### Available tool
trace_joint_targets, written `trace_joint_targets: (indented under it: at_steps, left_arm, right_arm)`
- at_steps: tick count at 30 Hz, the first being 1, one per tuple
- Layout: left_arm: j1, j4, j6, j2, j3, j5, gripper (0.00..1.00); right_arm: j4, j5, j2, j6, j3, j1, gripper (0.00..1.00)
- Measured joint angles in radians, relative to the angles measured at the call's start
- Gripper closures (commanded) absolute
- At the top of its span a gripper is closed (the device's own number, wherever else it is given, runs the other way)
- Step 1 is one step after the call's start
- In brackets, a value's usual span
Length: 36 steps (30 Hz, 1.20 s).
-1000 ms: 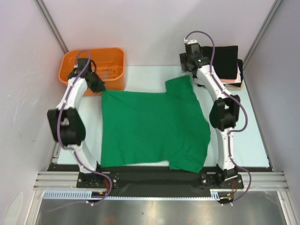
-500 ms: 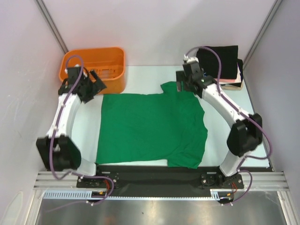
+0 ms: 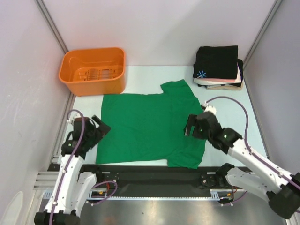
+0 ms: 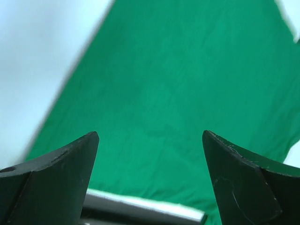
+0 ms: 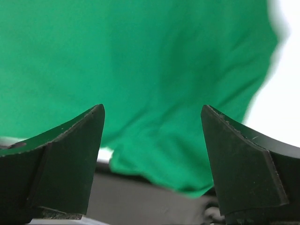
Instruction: Fold and stack the t-shirts
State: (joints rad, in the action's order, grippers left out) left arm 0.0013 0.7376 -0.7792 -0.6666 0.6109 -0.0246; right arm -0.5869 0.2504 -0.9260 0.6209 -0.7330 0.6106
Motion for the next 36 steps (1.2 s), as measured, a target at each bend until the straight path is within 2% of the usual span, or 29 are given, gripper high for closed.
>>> trace_joint_targets:
  at_steps: [3, 6, 10, 14, 18, 29, 34, 36]
  left_arm:
    - [-0.131, 0.078, -0.067, 0.028, -0.024, -0.05, 0.03]
    - [-0.29, 0.119, -0.124, -0.025, -0.024, -0.1, 0.02]
    - [-0.508, 0.158, -0.226, -0.161, -0.037, -0.151, 0.02]
    - [-0.628, 0.268, -0.333, -0.127, -0.069, -0.193, 0.05]
    - [-0.657, 0.328, -0.416, -0.042, -0.096, -0.216, 0.08]
    - [-0.662, 0.285, -0.54, -0.116, -0.192, -0.253, 0.17]
    - [-0.662, 0.241, -0.584, -0.096, -0.248, -0.262, 0.3]
    - [-0.656, 0.233, -0.585, -0.079, -0.256, -0.263, 0.39]
  right_arm:
    - [-0.03, 0.024, 0.067, 0.101, 0.042, 0.142, 0.11]
    - [-0.051, 0.049, 0.092, 0.197, 0.083, 0.248, 0.11]
    - [-0.064, 0.059, 0.091, 0.266, 0.133, 0.291, 0.11]
    - [-0.071, 0.06, 0.095, 0.293, 0.15, 0.299, 0.11]
    - [-0.058, 0.055, 0.137, 0.306, 0.189, 0.3, 0.11]
    - [-0.032, 0.038, 0.172, 0.321, 0.235, 0.3, 0.11]
    - [-0.035, 0.036, 0.207, 0.326, 0.259, 0.3, 0.12]
    - [-0.037, 0.036, 0.21, 0.326, 0.264, 0.3, 0.12]
